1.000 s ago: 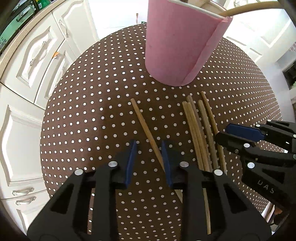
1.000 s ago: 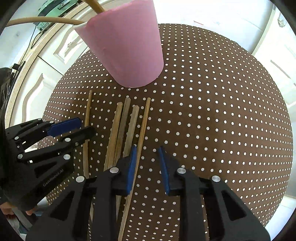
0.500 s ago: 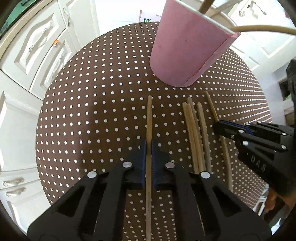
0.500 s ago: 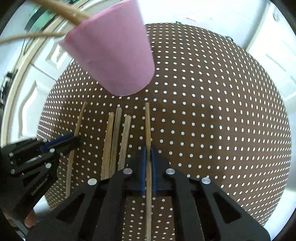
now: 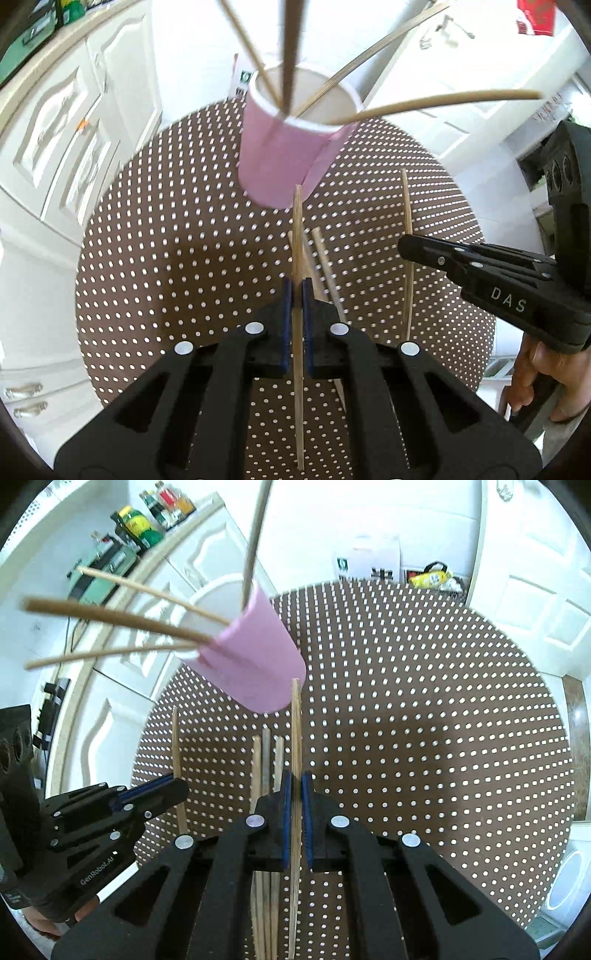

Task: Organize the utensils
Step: 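Lift the left gripper's stick toward the cup while the right gripper carries its stick, then insert both held sticks into the pink cup from above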

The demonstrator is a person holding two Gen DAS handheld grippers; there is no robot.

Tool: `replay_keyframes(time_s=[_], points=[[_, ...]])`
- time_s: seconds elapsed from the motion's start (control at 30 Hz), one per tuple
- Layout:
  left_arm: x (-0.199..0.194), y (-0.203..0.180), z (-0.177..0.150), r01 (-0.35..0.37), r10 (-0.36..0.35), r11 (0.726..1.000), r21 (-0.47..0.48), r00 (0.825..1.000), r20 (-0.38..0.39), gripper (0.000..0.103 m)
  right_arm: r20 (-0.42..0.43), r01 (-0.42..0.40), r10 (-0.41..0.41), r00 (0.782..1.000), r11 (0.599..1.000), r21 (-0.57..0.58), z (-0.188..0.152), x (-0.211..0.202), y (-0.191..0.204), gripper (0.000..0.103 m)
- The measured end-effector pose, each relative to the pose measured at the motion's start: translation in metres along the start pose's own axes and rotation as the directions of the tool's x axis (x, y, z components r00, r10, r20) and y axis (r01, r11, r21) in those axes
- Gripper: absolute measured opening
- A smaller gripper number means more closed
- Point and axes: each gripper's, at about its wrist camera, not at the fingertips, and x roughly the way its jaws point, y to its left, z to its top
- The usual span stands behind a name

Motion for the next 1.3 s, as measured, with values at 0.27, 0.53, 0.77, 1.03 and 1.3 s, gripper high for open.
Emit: replay_keyframes(time_s=[0.27, 0.53, 0.77, 1.03, 1.3], points=[[-0.055, -0.028, 0.003, 0.045, -0.053, 0.995, 0.086, 0.995, 0.090, 0.006, 0.124, -0.015, 0.015, 0.992, 1.000, -0.003, 0.006, -0.048, 0.018, 0.004], [-0.099, -0.039, 0.016, 0.066, -0.090, 0.989, 0.136, 0.980, 0.178, 0.006, 0.223, -0.027, 0.030, 0.974, 1.000, -0.016, 0.010, -0.087, 0.032, 0.004], [-0.124, -0.040, 0.026, 0.069, -0.105, 0.986, 0.151, 0.965, 0.242, 0.006, 0.293, -0.012, 0.024, 0.956, 0.999, -0.044, 0.016, -0.113, 0.039, 0.004], [-0.152, -0.031, 0.042, 0.063, -0.099, 0.991, 0.121, 0.941, 0.323, 0.006, 0.378, 0.024, 0.006, 0.926, 0.997, -0.074, 0.028, -0.143, 0.043, 0.004], [-0.179, -0.018, 0.057, 0.058, -0.087, 0.995, 0.083, 0.910, 0.405, 0.006, 0.433, 0.042, 0.005, 0.901, 0.994, -0.098, 0.044, -0.163, 0.050, 0.004]])
